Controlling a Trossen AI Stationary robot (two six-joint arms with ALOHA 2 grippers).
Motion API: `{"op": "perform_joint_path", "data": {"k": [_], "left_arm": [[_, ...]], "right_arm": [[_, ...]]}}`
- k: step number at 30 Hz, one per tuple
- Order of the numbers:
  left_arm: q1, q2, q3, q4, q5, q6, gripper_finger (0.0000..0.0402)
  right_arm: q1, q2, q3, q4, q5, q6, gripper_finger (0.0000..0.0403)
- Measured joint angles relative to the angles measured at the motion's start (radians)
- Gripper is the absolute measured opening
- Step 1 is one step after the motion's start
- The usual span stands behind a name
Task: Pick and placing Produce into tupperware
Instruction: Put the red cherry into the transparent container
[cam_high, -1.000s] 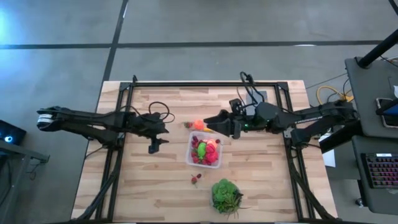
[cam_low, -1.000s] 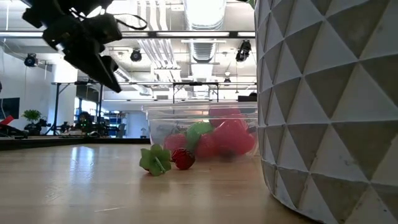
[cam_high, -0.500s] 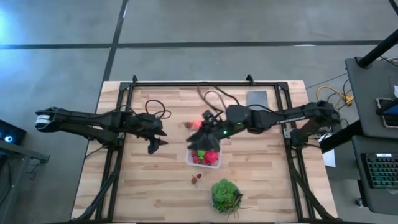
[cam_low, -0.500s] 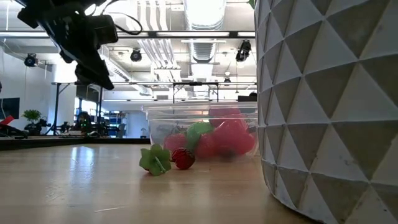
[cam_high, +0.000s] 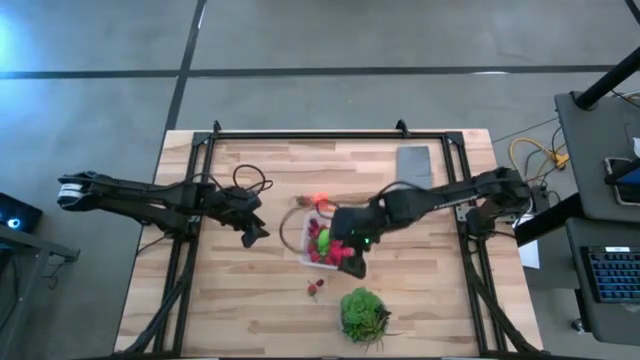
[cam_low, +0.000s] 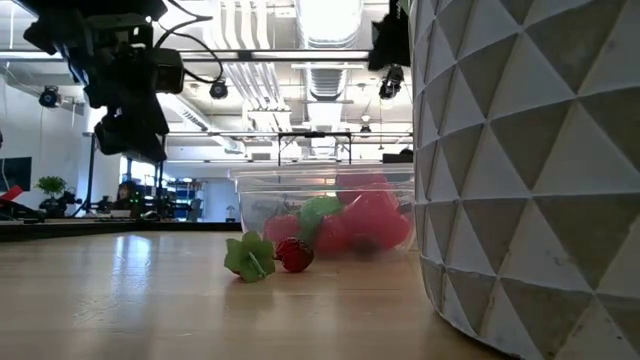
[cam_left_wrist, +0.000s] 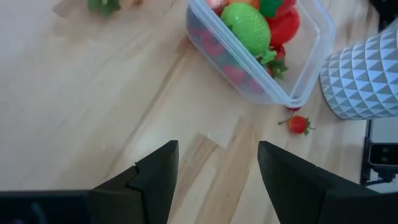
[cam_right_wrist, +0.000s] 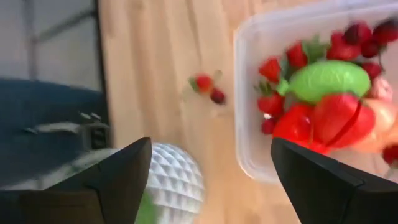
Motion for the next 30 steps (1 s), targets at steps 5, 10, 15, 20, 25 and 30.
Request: {"op": "perform_joint_path", "data": {"k": [5,10,15,20,25,30], "left_arm": [[-0.012,-0.004,0.000,0.000,0.001,0.017,0.0206],[-0.013,0.004,-0.002,-0.012,-0.001,0.156,0.0206],[-0.013,0.010,-0.007,-0.019,-0.001,0.261,0.0206],[-0.012,0.015,-0.008,-0.015,-0.001,0.340,0.0206],[-0.013,0.012,-0.008,-0.015,-0.001,0.405,0.0206],[-0.013,0.015,-0.009,-0.018,-0.001,0.446,0.0206]], "right_arm": [[0.048,0.055,0.007,-0.003,0.104,-0.023,0.0312],[0.088,0.099,0.045,0.013,0.203,-0.028,0.0305],[0.096,0.172,0.105,0.025,0.200,-0.020,0.0302],[0.107,0.292,0.194,0.016,0.114,0.016,0.0300],[0.124,0.419,0.347,-0.122,0.112,0.027,0.0286],[0.122,0.519,0.510,-0.300,0.128,0.019,0.0255]]}}
